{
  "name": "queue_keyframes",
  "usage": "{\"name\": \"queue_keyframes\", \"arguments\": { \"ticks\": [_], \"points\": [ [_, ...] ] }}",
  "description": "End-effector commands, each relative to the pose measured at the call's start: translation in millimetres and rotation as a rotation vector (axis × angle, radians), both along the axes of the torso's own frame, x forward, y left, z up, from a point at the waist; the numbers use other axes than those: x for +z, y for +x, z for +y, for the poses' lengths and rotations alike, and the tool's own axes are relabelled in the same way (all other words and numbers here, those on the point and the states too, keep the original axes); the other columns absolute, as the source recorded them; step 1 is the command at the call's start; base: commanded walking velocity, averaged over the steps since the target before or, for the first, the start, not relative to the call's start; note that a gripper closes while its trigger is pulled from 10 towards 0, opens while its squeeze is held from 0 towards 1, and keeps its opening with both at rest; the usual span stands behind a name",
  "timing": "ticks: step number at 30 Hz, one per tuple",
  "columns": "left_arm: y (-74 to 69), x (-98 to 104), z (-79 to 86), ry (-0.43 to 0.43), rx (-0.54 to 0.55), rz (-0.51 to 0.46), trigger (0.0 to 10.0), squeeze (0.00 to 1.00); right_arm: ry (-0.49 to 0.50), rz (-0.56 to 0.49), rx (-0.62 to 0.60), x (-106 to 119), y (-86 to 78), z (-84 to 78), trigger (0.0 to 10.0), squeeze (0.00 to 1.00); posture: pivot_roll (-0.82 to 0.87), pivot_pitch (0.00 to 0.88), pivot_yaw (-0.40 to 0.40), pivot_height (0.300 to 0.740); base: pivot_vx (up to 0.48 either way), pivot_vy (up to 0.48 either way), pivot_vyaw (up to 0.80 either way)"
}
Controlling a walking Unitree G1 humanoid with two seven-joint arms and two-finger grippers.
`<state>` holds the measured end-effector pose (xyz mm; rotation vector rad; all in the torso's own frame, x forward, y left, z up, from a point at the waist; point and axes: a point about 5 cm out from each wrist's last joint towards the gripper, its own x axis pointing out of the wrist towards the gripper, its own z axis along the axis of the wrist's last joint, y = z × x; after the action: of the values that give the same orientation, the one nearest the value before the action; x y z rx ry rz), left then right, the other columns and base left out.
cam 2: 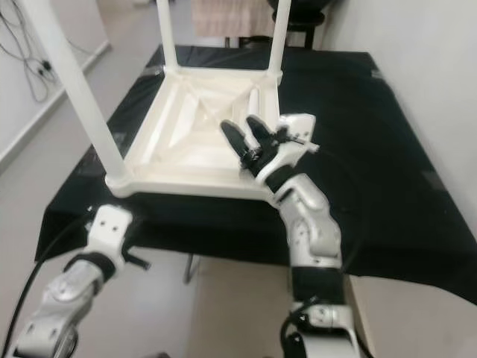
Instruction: Building children table
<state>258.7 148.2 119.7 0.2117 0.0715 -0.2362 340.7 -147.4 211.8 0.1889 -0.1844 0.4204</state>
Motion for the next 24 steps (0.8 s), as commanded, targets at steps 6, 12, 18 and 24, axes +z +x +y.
{"name": "queue_keyframes", "arguments": {
  "ticks": [6, 12, 18, 24],
  "points": [
    [2.5, 2.3, -0.4, -0.028, 0.026, -0.029, 10.0, 0.0, -0.089, 0.065, -0.141, -18.3, -4.2, -22.2, 10.0, 0.0, 0.02, 0.085, 0.007, 0.74, 0.0, 0.059, 0.0],
    [5.1, -3.1, 0.2, -0.022, 0.04, 0.013, 10.0, 0.0, -0.161, 0.064, -0.15, -21.0, -3.7, -26.2, 10.0, 0.0, 0.02, 0.084, 0.01, 0.74, 0.0, 0.0, 0.0],
    [7.0, -4.0, -1.9, -0.003, 0.015, 0.011, 10.0, 0.0, -0.339, -0.009, -0.182, -15.8, 0.0, -24.3, 10.0, 0.0, 0.03, 0.085, 0.01, 0.74, 0.0, 0.0, -0.21],
    [6.8, -3.1, -6.4, 0.019, -0.032, -0.01, 10.0, 0.0, -0.6, -0.056, -0.235, -13.5, 6.9, -33.4, 10.0, 0.0, 0.03, 0.087, 0.005, 0.74, 0.0, 0.0, 0.0]
  ]
}}
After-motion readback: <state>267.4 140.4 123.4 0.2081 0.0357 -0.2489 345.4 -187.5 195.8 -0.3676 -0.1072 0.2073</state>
